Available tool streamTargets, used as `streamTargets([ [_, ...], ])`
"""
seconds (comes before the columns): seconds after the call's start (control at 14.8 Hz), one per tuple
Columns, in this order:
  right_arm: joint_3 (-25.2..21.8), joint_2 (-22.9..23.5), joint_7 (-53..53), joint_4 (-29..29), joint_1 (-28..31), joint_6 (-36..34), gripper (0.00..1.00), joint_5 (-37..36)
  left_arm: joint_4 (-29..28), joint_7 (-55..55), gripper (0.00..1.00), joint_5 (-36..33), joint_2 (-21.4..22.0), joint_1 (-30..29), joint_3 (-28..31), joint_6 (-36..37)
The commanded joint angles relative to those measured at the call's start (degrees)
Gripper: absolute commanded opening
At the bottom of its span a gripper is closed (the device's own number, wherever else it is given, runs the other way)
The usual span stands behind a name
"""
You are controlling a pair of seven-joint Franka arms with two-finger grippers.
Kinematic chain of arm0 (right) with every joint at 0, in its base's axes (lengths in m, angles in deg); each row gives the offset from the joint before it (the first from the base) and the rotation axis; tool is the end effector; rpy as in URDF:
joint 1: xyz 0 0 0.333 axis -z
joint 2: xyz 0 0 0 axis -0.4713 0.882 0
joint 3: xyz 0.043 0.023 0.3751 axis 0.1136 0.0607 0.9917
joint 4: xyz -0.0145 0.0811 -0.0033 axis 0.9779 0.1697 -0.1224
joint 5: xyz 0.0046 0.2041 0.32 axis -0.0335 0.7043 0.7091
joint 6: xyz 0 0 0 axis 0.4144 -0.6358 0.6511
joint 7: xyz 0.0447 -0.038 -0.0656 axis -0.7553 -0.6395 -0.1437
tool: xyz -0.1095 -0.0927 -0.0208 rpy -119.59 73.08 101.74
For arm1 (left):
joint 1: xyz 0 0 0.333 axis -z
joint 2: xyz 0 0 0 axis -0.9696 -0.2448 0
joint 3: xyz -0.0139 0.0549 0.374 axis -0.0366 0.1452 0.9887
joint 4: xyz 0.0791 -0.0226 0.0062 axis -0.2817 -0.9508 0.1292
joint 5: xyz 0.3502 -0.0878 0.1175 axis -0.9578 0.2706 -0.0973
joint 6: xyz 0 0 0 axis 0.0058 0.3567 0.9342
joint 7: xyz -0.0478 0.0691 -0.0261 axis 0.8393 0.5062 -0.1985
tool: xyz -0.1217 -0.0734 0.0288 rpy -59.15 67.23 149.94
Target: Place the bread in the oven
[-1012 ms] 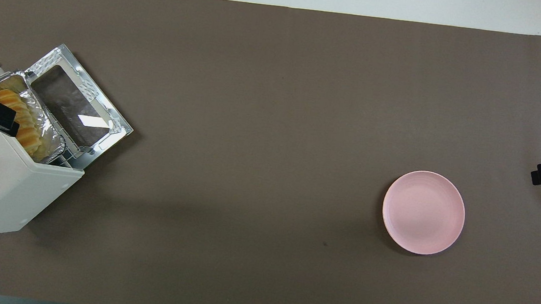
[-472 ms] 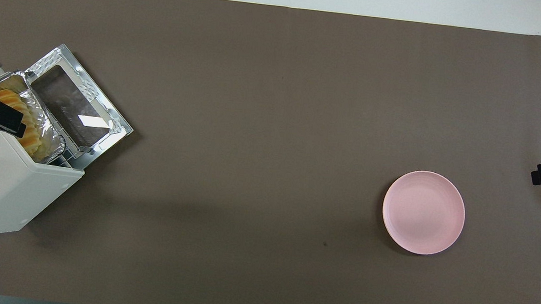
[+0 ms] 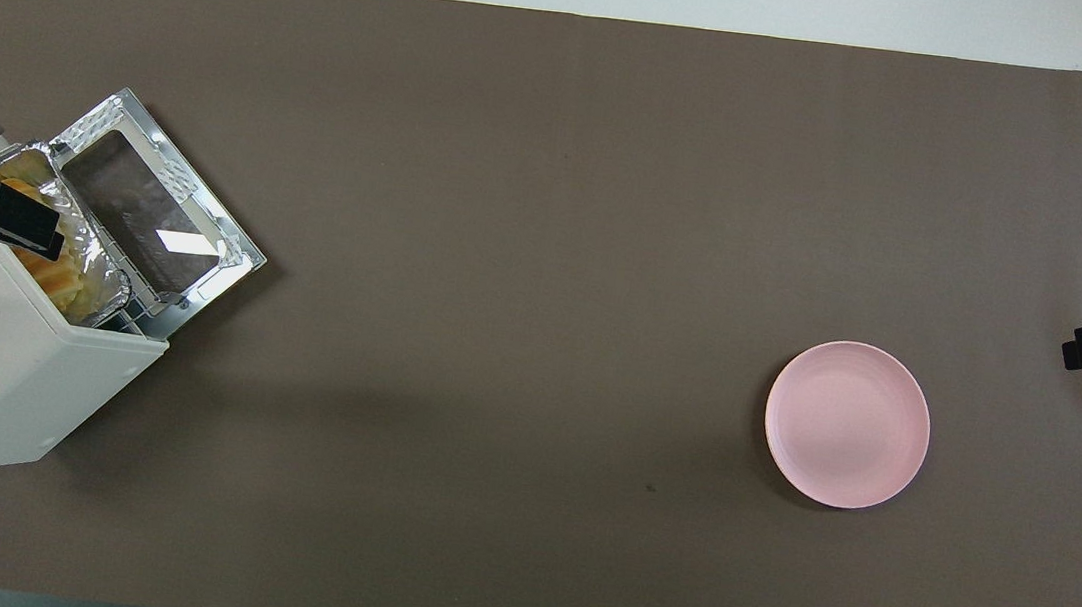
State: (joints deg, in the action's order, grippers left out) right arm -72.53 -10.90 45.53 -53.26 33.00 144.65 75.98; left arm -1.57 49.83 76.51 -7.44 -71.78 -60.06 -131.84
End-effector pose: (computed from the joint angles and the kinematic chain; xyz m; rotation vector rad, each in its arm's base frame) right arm 0.5034 -0.0528 0.6336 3.1238 0.1329 -0.1512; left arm 0.5124 -0.0383 0.6463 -3.1143 0.1956 0.1891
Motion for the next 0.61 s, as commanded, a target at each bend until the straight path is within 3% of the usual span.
streamTargets([
  [0.0, 0.6, 0.3, -1.0, 0.8, 0.7, -1.0, 1.0, -0.5, 0.6, 0.5, 1.0, 0.4, 0.2, -0.8, -2.7, -0.2],
  [0.54, 0.6, 0.3, -1.0, 0.8, 0.7, -1.0, 1.0, -0.6, 0.1, 0.5, 1.0, 0.2, 0.4, -1.9, -3.9, -0.2],
])
